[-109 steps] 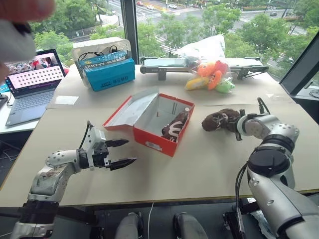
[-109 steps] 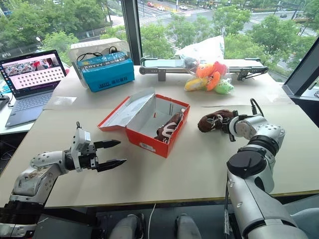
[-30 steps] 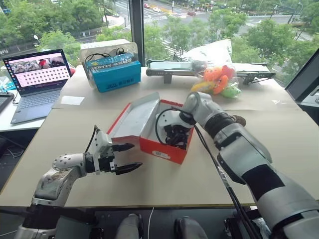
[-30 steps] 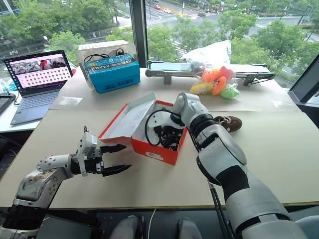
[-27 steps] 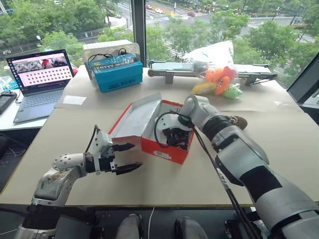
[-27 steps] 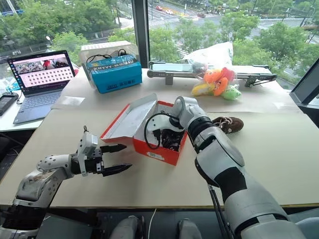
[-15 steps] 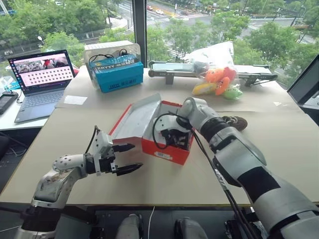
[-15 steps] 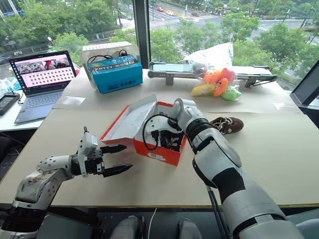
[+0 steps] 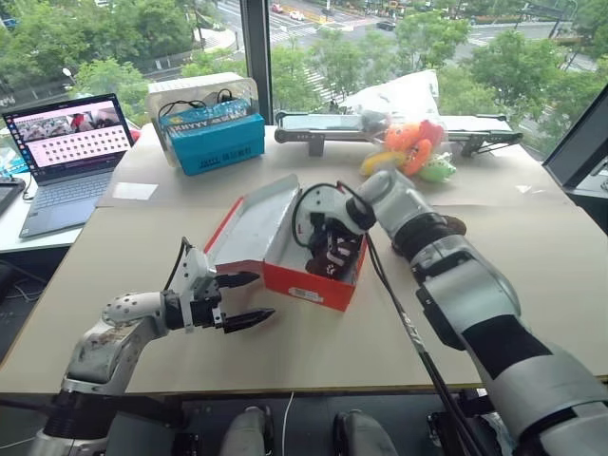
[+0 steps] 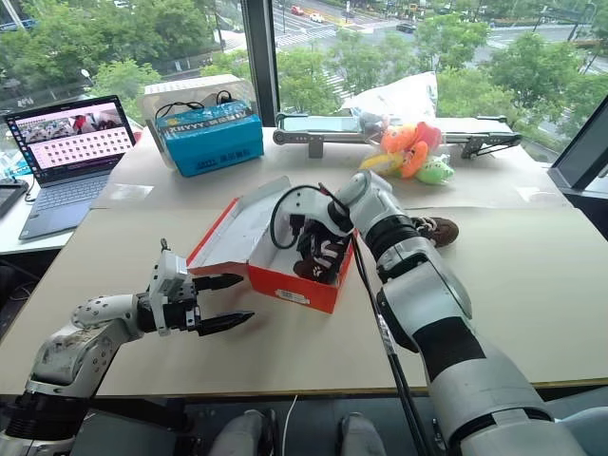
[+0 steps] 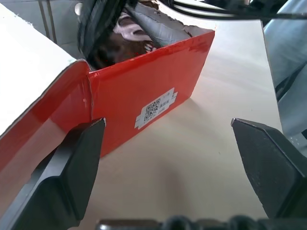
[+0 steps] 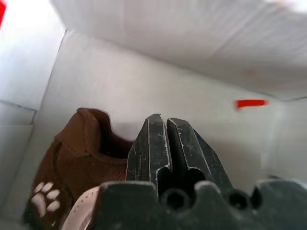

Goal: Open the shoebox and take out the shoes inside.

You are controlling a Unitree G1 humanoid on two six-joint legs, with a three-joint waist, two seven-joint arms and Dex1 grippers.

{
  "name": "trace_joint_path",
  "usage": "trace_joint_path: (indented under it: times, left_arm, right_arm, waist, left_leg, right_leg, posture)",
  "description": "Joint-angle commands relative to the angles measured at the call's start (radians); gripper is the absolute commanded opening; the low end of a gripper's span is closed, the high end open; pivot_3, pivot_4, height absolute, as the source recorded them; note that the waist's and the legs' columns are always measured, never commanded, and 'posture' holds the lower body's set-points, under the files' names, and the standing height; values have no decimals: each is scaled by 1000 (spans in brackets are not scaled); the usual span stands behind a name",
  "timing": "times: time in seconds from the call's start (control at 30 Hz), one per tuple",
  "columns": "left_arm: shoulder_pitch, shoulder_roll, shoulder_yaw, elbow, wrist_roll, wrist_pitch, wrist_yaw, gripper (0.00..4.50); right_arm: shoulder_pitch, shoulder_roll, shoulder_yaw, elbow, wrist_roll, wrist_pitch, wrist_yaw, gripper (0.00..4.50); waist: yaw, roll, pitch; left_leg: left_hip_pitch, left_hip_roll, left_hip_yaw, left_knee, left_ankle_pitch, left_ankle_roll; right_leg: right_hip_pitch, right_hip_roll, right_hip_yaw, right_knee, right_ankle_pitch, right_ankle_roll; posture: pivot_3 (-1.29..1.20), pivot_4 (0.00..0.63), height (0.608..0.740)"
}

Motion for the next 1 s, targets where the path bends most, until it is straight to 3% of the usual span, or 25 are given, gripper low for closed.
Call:
trace_joint_path:
  times: [0.03, 0.37, 0.73, 1.0]
  left_arm:
    - [-21, -1, -2, -1, -5, -8, -8, 4500]
    - [-34, 1, -7, 8, -3, -10, -16, 4500]
    - [-39, 0, -10, 13, 1, -16, -18, 4500]
    - [-52, -3, -14, 33, 6, -29, -27, 4500]
  right_arm:
    - [34, -21, -73, -188, 57, 138, -78, 30]
    - [168, -36, -149, -542, 126, 427, -241, 30]
    - [199, -83, -225, -795, 201, 619, -394, 30]
    - [189, -118, -352, -984, 286, 769, -526, 30]
  waist:
    - [-2, 0, 0]
    - [0, 0, 1]
    - [0, 1, 1]
    - [2, 1, 2]
  left_leg:
    - [0, -1, 0, 0, 0, 0]
    - [0, -3, 0, 1, 0, 0]
    - [0, -1, 0, 1, 0, 0]
    - [0, -2, 0, 1, 0, 0]
  right_leg:
    - [0, 0, 0, 0, 1, -2]
    - [2, -1, 0, -1, 0, -2]
    - [1, -1, 0, -1, -2, 3]
    - [2, -1, 0, -2, -2, 3]
  posture:
    - [0, 150, 736]
    - [0, 150, 736]
    - [0, 150, 736]
    - [0, 150, 736]
